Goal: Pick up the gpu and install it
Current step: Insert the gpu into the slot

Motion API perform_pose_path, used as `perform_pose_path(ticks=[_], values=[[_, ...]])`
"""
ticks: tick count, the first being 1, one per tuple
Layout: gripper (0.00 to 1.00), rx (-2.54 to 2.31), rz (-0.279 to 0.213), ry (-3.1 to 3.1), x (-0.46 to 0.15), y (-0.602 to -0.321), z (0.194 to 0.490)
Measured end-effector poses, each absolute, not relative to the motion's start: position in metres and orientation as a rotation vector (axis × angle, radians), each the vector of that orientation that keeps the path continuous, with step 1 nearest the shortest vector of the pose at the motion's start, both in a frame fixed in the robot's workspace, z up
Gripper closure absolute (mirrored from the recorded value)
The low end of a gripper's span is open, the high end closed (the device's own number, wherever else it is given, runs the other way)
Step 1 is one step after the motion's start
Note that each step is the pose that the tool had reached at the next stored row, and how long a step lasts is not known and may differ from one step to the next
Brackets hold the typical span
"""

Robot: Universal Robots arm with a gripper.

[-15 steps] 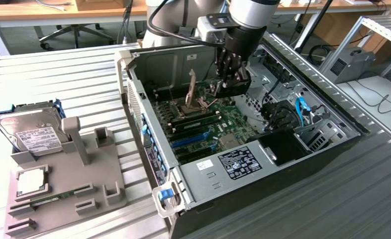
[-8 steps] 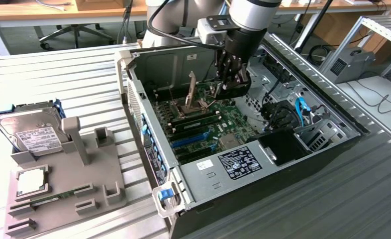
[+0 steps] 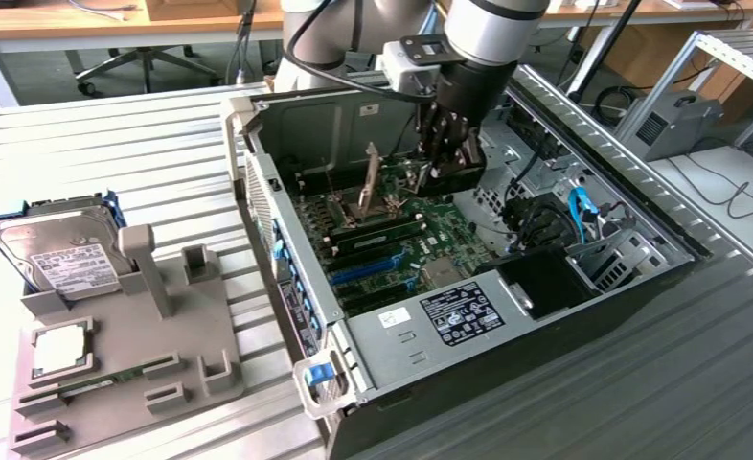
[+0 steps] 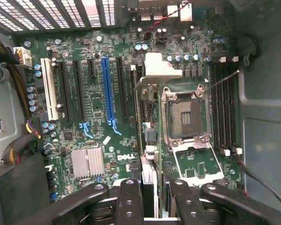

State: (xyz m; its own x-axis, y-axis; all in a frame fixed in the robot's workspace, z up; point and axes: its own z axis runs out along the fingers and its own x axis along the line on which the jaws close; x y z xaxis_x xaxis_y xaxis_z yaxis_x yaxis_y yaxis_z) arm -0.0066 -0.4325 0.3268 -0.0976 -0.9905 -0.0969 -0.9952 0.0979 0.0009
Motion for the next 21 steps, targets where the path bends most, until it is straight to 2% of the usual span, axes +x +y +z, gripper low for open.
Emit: perform_pose_path(ticks=[21], values=[[0.72,-2.061,0.101,2.274,-0.009,-0.452,0.323]])
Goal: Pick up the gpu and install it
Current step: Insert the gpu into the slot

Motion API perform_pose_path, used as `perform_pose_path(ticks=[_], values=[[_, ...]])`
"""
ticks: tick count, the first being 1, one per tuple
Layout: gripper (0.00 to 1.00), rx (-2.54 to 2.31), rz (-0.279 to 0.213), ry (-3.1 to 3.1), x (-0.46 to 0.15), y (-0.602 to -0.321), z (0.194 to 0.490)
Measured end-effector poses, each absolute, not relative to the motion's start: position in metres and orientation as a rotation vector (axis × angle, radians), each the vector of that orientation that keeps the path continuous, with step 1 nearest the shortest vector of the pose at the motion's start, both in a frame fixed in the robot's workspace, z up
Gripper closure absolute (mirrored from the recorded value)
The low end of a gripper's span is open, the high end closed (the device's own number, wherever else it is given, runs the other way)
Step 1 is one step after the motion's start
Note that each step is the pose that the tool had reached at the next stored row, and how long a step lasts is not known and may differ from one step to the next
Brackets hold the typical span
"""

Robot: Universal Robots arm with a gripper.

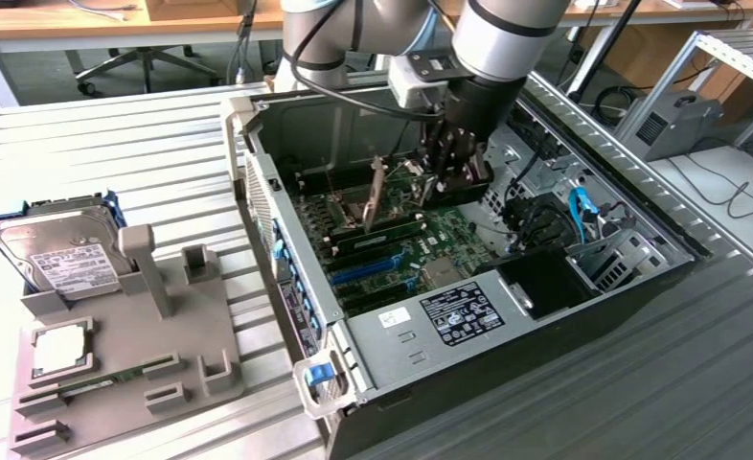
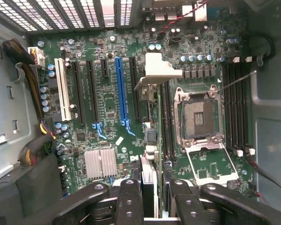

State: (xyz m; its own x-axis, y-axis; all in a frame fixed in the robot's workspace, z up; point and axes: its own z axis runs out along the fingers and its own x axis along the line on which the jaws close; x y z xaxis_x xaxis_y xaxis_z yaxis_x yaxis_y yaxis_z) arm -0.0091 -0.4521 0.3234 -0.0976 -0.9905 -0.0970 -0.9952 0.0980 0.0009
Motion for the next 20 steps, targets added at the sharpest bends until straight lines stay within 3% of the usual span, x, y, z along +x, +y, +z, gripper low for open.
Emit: perform_pose_path(ticks=[15,20], values=[[0.72,-2.061,0.101,2.274,-0.011,-0.463,0.321],[0.72,-2.061,0.101,2.274,-0.029,-0.48,0.315]])
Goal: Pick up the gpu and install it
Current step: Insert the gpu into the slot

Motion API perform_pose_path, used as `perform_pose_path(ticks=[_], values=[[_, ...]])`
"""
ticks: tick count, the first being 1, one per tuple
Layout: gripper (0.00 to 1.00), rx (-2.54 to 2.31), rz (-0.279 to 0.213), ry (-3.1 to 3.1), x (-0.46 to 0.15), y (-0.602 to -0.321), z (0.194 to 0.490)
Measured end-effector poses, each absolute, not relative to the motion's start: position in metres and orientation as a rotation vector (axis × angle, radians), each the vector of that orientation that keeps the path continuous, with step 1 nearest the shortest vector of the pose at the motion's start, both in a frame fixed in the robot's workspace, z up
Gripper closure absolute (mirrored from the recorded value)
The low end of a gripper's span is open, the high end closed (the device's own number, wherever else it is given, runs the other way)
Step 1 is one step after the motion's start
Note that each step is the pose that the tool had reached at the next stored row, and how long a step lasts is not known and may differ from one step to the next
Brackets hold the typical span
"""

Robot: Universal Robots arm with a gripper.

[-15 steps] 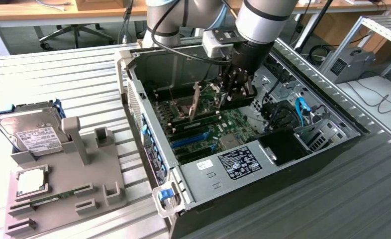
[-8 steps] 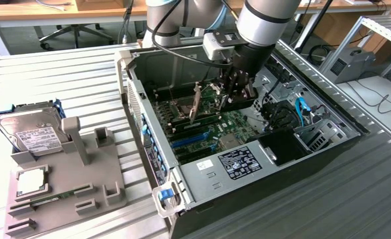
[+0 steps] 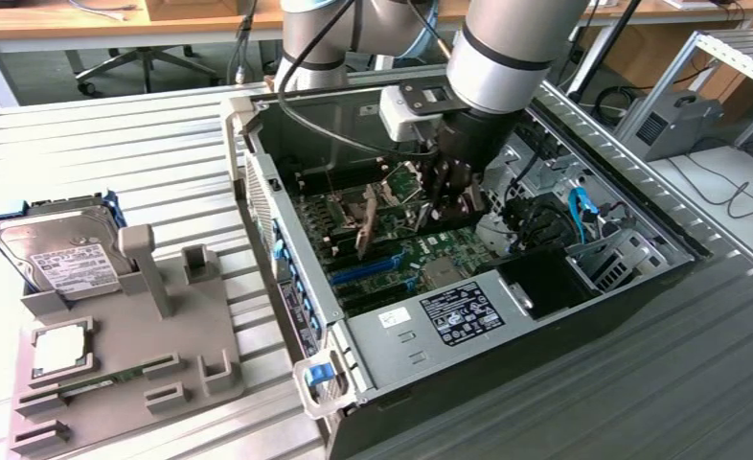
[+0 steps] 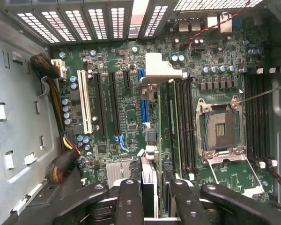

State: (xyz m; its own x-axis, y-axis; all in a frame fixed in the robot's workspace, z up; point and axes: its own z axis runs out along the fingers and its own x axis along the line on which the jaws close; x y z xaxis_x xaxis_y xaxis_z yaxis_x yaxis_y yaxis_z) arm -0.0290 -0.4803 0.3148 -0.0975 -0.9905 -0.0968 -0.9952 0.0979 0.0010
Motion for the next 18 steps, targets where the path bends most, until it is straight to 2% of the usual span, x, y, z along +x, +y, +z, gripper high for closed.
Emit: perform_pose_path(ticks=[18], values=[[0.72,-2.061,0.101,2.274,-0.0364,-0.4806,0.3045]])
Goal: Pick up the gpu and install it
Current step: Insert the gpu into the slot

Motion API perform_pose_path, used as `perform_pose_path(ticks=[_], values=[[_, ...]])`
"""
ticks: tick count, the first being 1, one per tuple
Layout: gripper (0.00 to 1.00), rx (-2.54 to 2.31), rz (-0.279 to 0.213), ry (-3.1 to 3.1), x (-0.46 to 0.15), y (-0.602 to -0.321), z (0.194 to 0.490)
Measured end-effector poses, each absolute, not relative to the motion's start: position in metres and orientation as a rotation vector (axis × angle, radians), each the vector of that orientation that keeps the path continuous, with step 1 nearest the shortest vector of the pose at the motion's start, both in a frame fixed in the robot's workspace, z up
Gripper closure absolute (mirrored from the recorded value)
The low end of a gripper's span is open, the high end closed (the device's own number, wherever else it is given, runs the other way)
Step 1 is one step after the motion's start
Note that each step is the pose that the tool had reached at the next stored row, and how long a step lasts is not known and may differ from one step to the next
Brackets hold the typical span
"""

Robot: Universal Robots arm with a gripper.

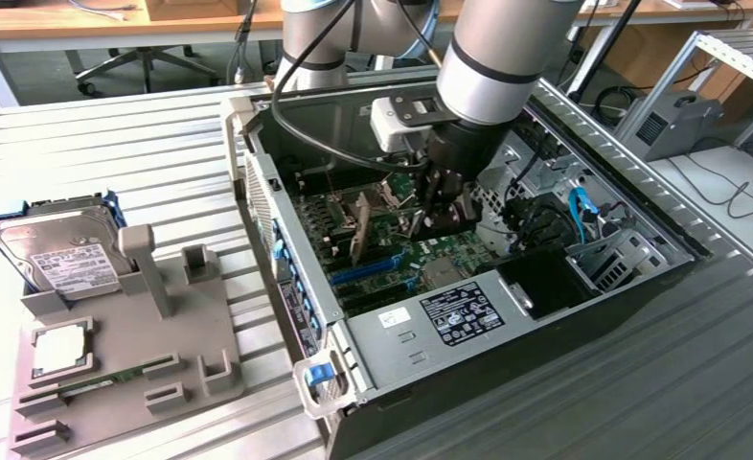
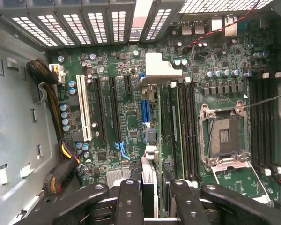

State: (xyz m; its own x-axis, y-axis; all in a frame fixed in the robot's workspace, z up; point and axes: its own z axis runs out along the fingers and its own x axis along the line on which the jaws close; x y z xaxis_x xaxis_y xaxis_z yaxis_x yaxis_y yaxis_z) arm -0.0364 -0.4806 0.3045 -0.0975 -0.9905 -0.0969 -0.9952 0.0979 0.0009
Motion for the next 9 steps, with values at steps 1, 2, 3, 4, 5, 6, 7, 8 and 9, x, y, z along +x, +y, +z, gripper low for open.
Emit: perform_pose_path(ticks=[1,2,3,4,5,6,7,8,9], values=[[0.72,-2.061,0.101,2.274,-0.0365,-0.4806,0.3044],[0.72,-2.061,0.101,2.274,-0.0366,-0.4806,0.3042],[0.72,-2.061,0.101,2.274,-0.0367,-0.4806,0.304],[0.72,-2.061,0.101,2.274,-0.0369,-0.4806,0.3038],[0.72,-2.061,0.101,2.274,-0.037,-0.4807,0.3036],[0.72,-2.061,0.101,2.274,-0.0372,-0.4807,0.3034],[0.72,-2.061,0.101,2.274,-0.0374,-0.4807,0.3031],[0.72,-2.061,0.101,2.274,-0.0376,-0.4807,0.3029],[0.72,-2.061,0.101,2.274,-0.0377,-0.4808,0.3027]])
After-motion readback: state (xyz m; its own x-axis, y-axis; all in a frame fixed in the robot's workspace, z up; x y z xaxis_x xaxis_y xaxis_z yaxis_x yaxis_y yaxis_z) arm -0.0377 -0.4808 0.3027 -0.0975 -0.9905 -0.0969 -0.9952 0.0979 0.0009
